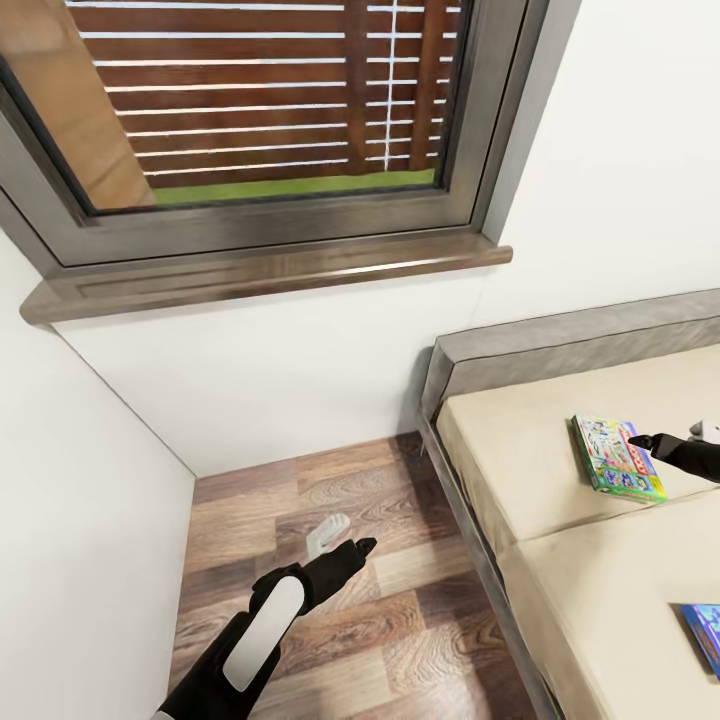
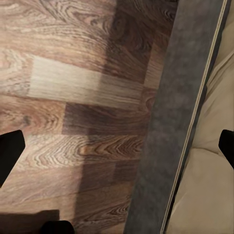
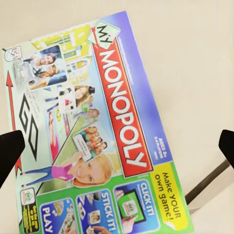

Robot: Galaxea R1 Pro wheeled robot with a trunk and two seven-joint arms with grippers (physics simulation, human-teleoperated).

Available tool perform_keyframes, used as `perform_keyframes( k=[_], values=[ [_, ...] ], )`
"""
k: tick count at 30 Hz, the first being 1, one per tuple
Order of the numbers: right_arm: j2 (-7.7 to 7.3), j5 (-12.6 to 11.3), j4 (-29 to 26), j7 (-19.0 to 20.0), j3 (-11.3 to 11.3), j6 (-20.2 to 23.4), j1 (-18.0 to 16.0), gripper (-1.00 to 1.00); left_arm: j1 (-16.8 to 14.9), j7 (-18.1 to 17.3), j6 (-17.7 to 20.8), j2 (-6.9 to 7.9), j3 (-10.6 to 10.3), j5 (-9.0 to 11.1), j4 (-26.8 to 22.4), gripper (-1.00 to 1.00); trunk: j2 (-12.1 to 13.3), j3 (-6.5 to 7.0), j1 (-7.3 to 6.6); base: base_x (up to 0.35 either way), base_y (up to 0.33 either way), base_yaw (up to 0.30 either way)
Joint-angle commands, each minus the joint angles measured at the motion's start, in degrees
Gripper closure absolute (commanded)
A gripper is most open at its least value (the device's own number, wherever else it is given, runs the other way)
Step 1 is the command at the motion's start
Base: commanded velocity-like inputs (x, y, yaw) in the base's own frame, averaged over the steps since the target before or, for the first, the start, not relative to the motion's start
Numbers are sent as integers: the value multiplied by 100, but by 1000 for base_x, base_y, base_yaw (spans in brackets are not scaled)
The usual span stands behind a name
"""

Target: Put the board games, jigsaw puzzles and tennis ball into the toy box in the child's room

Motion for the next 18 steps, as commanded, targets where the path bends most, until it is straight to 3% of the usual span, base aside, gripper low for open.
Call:
perform_keyframes(
  k=[1, 18],
  values=[
    [1, -18, -5, 12, -25, 34, -3, -100, 11, 48, 4, 3, -5, 56, -5, -100, -2, -5, -1, 0, 0, 0],
    [-23, -16, -14, 26, -25, 55, -9, -100, 206, 41, 3, 38, 37, 55, 11, -100, -2, -82, -1, 0, 0, 0]
  ],
)
